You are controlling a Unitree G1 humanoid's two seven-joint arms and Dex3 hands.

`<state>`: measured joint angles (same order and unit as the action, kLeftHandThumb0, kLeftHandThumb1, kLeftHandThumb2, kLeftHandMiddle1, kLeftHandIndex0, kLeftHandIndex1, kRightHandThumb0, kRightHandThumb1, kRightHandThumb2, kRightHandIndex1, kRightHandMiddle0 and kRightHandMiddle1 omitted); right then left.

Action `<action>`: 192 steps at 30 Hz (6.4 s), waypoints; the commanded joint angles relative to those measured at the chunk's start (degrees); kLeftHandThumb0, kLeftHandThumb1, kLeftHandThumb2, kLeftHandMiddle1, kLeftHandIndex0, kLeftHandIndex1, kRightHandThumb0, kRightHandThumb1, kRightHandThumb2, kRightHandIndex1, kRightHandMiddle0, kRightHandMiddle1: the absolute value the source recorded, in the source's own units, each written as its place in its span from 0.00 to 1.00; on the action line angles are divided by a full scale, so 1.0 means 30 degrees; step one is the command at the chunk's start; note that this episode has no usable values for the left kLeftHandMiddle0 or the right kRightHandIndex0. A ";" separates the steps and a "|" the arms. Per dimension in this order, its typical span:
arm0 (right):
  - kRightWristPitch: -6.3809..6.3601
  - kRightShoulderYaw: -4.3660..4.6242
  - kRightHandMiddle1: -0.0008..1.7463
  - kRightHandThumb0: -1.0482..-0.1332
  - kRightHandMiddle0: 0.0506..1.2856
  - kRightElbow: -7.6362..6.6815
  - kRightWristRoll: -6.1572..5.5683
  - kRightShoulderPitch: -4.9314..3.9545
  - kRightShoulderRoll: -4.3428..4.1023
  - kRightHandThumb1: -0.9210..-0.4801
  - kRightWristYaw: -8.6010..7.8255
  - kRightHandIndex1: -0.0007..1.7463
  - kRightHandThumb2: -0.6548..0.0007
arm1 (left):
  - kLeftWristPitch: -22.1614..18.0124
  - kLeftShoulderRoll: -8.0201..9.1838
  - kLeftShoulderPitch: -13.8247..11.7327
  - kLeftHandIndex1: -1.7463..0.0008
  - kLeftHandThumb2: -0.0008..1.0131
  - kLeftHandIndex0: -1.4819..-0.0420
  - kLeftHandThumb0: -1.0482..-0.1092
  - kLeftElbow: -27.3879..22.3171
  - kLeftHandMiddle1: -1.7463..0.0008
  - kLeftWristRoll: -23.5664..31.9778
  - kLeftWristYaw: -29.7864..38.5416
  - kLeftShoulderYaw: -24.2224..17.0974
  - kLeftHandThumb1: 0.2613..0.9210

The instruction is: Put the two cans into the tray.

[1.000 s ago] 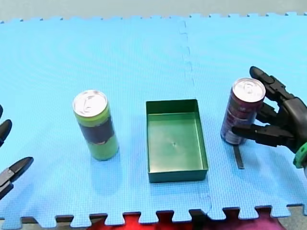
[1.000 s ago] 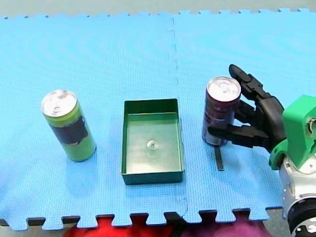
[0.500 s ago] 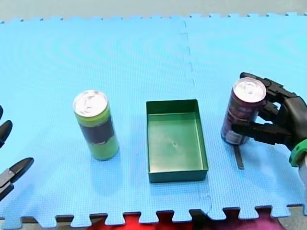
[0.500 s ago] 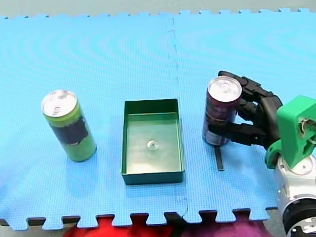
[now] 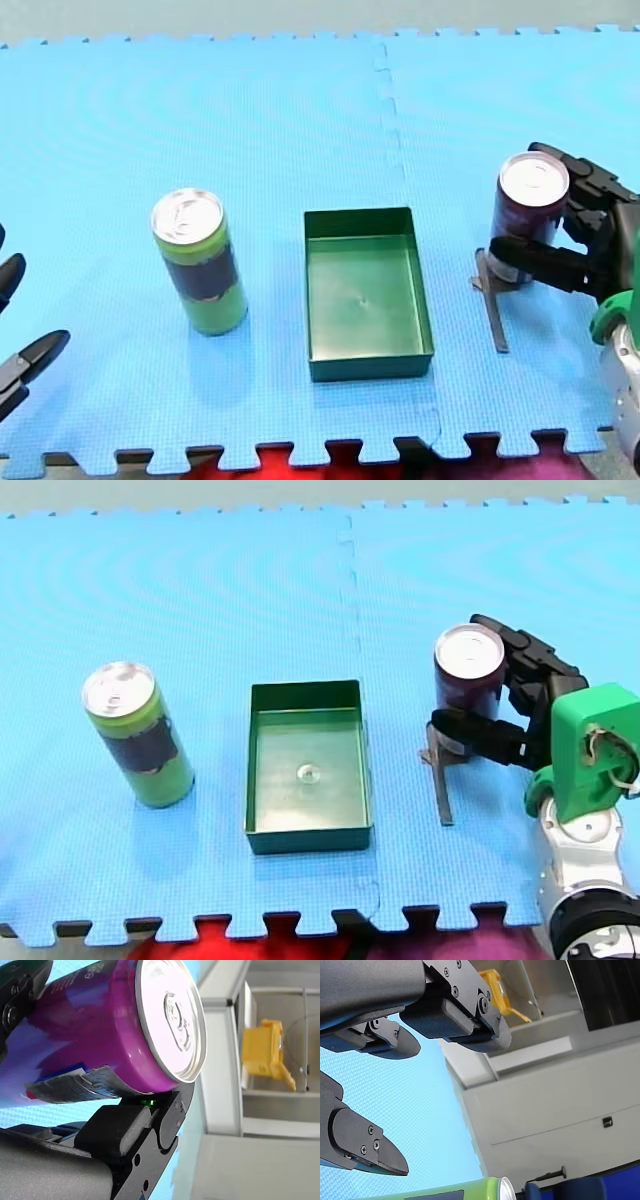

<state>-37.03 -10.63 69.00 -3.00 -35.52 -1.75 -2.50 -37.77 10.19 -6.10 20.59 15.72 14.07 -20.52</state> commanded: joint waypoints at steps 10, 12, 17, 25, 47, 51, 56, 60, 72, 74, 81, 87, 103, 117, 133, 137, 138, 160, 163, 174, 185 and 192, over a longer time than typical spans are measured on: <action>0.0062 -0.0614 0.00 0.77 0.96 -0.0057 -0.0821 -0.0101 0.0146 0.36 -0.0849 0.01 0.99 | 0.0256 0.0074 0.0013 1.00 0.00 0.67 0.00 -0.0034 1.00 0.0159 -0.0001 -0.0057 0.78; 0.0444 -0.1038 0.00 0.77 0.96 -0.0066 -0.1519 -0.0175 0.0263 0.35 -0.1720 0.01 0.99 | 0.0258 0.0060 0.0037 1.00 0.00 0.67 0.00 -0.0008 1.00 0.0140 -0.0022 -0.0054 0.77; 0.1692 -0.2077 0.00 0.78 0.96 -0.0159 -0.3243 -0.0604 0.0469 0.34 -0.3878 0.00 0.99 | 0.0124 0.0014 0.0138 1.00 0.00 0.66 0.00 0.0232 1.00 0.0167 0.0017 -0.0064 0.77; 0.2749 -0.2575 0.00 0.79 0.96 -0.0624 -0.3984 -0.1192 0.0689 0.32 -0.4342 0.00 0.99 | -0.0198 0.0029 0.0423 1.00 0.00 0.66 0.00 0.0889 1.00 0.0338 0.0370 -0.0113 0.76; 0.5419 -0.3361 0.00 0.81 0.97 -0.1638 -0.5510 -0.1953 0.1489 0.31 -0.5470 0.00 1.00 | -0.0886 0.0077 0.0707 1.00 0.00 0.65 0.00 0.1516 1.00 0.0258 0.0742 0.0045 0.76; 0.5655 -0.3301 0.00 0.81 0.97 -0.1970 -0.5587 -0.1936 0.1752 0.32 -0.5457 0.00 1.00 | -0.0454 0.0044 0.0491 1.00 0.00 0.66 0.00 0.0910 1.00 0.0368 0.0854 0.0186 0.76; 0.5890 -0.3095 0.00 0.80 0.97 -0.2612 -0.5635 -0.1878 0.2194 0.34 -0.5582 0.00 1.00 | 0.0291 -0.0194 0.0111 1.00 0.00 0.66 0.00 -0.0493 1.00 0.0451 0.0787 0.0502 0.77; 0.6209 -0.2946 0.00 0.79 0.97 -0.3243 -0.5729 -0.1706 0.2328 0.34 -0.6000 0.00 1.00 | 0.0889 -0.0334 -0.0259 1.00 0.00 0.66 0.00 -0.1478 1.00 0.0417 0.0603 0.0642 0.76; 0.7241 -0.2004 0.00 0.77 0.97 -0.5879 -0.5514 -0.0955 0.3053 0.35 -0.5539 0.00 1.00 | 0.1851 -0.0561 -0.0526 1.00 0.00 0.66 0.02 -0.2288 1.00 0.0367 0.0338 0.0779 0.71; 0.7468 -0.1832 0.00 0.77 0.97 -0.6198 -0.5431 -0.0917 0.3109 0.35 -0.5344 0.00 1.00 | 0.1961 -0.0577 -0.0539 1.00 0.00 0.66 0.03 -0.2341 1.00 0.0371 0.0332 0.0777 0.71; 0.8122 -0.1592 0.00 0.77 0.97 -0.6852 -0.5506 -0.1152 0.3096 0.35 -0.5064 0.00 1.00 | 0.2042 -0.0626 -0.0464 1.00 0.00 0.66 0.09 -0.2144 1.00 0.0395 0.0340 0.0740 0.68; 0.8217 -0.1385 0.00 0.77 0.97 -0.7386 -0.5486 -0.1090 0.3160 0.36 -0.5033 0.00 1.00 | 0.2032 -0.0642 -0.0446 1.00 0.00 0.66 0.13 -0.2072 1.00 0.0381 0.0347 0.0719 0.67; 0.8451 -0.1018 0.00 0.77 0.98 -0.7802 -0.5673 -0.1122 0.3969 0.38 -0.5085 0.00 1.00 | 0.2290 -0.0864 -0.0627 1.00 0.00 0.66 0.20 -0.2567 1.00 0.0042 -0.0092 0.0861 0.66; 0.8890 -0.0036 0.00 0.77 0.98 -0.9089 -0.5265 -0.0294 0.5137 0.38 -0.4188 0.00 1.00 | 0.2278 -0.0888 -0.0713 1.00 0.00 0.66 0.23 -0.2605 1.00 0.0126 -0.0071 0.0840 0.65; 0.9128 0.0463 0.00 0.77 0.97 -0.9112 -0.5377 -0.0130 0.5438 0.38 -0.4111 0.00 1.00 | 0.2461 -0.0995 -0.1036 1.00 0.00 0.67 0.21 -0.3148 1.00 0.0129 -0.0224 0.0847 0.65; 0.8855 0.0501 0.00 0.77 0.97 -0.8537 -0.5320 -0.0098 0.5531 0.37 -0.4259 0.00 1.00 | 0.2678 -0.1072 -0.1171 1.00 0.00 0.67 0.21 -0.3454 1.00 0.0053 -0.0415 0.0879 0.65; 0.8755 0.0529 0.00 0.77 0.97 -0.8391 -0.5269 -0.0092 0.5544 0.37 -0.4272 0.00 1.00 | 0.2732 -0.1092 -0.1205 1.00 0.00 0.67 0.20 -0.3541 1.00 0.0019 -0.0477 0.0888 0.65; 0.8631 0.0834 0.00 0.78 0.97 -0.8002 -0.4877 0.0189 0.5568 0.34 -0.3916 0.00 1.00 | 0.3063 -0.1100 -0.1415 1.00 0.00 0.67 0.19 -0.3954 1.00 -0.0225 -0.0825 0.0830 0.66; 0.8621 0.0912 0.00 0.77 0.97 -0.7891 -0.4750 0.0225 0.5594 0.34 -0.3780 0.00 1.00 | 0.3030 -0.1130 -0.1380 1.00 0.00 0.67 0.19 -0.3923 1.00 -0.0261 -0.0811 0.0838 0.66; 0.8391 0.1018 0.00 0.77 0.98 -0.7522 -0.4604 0.0115 0.5817 0.34 -0.3532 0.00 1.00 | 0.2989 -0.1059 -0.1338 1.00 0.00 0.67 0.19 -0.3901 1.00 -0.0113 -0.0644 0.0745 0.67; 0.7907 0.0861 0.00 0.77 0.98 -0.7146 -0.5045 0.0157 0.6077 0.33 -0.4107 0.00 1.00 | 0.2805 -0.0984 -0.1318 1.00 0.00 0.67 0.16 -0.3908 1.00 -0.0077 -0.0486 0.0683 0.68; 0.7754 0.0693 0.00 0.77 0.97 -0.6772 -0.5367 0.0104 0.6143 0.33 -0.4559 0.00 1.00 | 0.2948 -0.0996 -0.1363 1.00 0.00 0.67 0.16 -0.4159 1.00 -0.0092 -0.0555 0.0697 0.69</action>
<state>-12.88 -8.23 48.69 -18.43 -34.81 13.98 -15.72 -29.10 6.96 -10.12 8.51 15.37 12.55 -18.35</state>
